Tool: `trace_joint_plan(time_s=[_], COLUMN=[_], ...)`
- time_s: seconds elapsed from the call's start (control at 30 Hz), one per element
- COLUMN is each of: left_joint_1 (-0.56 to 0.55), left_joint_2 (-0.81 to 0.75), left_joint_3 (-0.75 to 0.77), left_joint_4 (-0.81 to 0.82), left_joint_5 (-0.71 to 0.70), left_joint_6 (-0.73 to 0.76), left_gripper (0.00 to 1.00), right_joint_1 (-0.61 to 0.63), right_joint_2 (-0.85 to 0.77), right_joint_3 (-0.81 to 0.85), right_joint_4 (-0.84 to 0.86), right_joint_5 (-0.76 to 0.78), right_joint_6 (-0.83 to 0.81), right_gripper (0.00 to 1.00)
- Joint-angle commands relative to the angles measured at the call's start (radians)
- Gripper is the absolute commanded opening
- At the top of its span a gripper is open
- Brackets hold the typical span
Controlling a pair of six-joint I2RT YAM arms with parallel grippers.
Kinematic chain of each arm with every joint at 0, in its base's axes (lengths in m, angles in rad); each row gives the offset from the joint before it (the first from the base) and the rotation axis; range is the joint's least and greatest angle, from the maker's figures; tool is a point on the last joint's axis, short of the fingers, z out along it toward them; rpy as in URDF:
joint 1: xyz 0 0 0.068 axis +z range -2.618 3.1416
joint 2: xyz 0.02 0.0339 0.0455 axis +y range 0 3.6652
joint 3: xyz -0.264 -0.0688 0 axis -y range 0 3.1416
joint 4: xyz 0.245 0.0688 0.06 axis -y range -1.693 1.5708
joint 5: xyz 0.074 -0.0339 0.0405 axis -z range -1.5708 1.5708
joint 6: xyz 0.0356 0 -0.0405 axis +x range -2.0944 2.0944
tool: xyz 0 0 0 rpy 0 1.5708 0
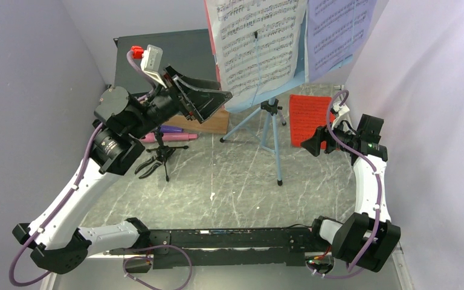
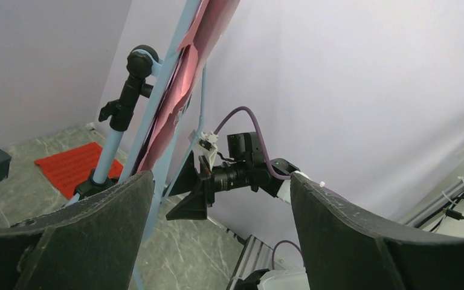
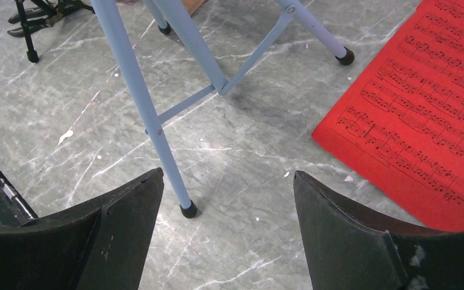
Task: Pack up the instrument practice props
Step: Pick up the sheet music from the music stand.
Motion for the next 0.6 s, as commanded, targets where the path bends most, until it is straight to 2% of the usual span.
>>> trace_joint_plan(time_s=[0.0, 0.57], left_joint_1=[0.003, 0.003], left_joint_2=[-0.012, 0.028], left_joint_3=[0.047, 0.094], left_joint_4=[0.033, 0.017], left_joint_5=[-0.025, -0.031], left_joint_6=[0.047, 0.110], left_gripper=[0.87, 0.87], right_joint_1=[-0.004, -0.004], right_joint_2=[-0.018, -0.015], right_joint_3=[0.004, 0.005], right_joint_4=[-0.001, -0.005], right_joint_5=[-0.040, -0.054], right_joint_6=[-0.019, -0.022], right_gripper=[0.82, 0.82])
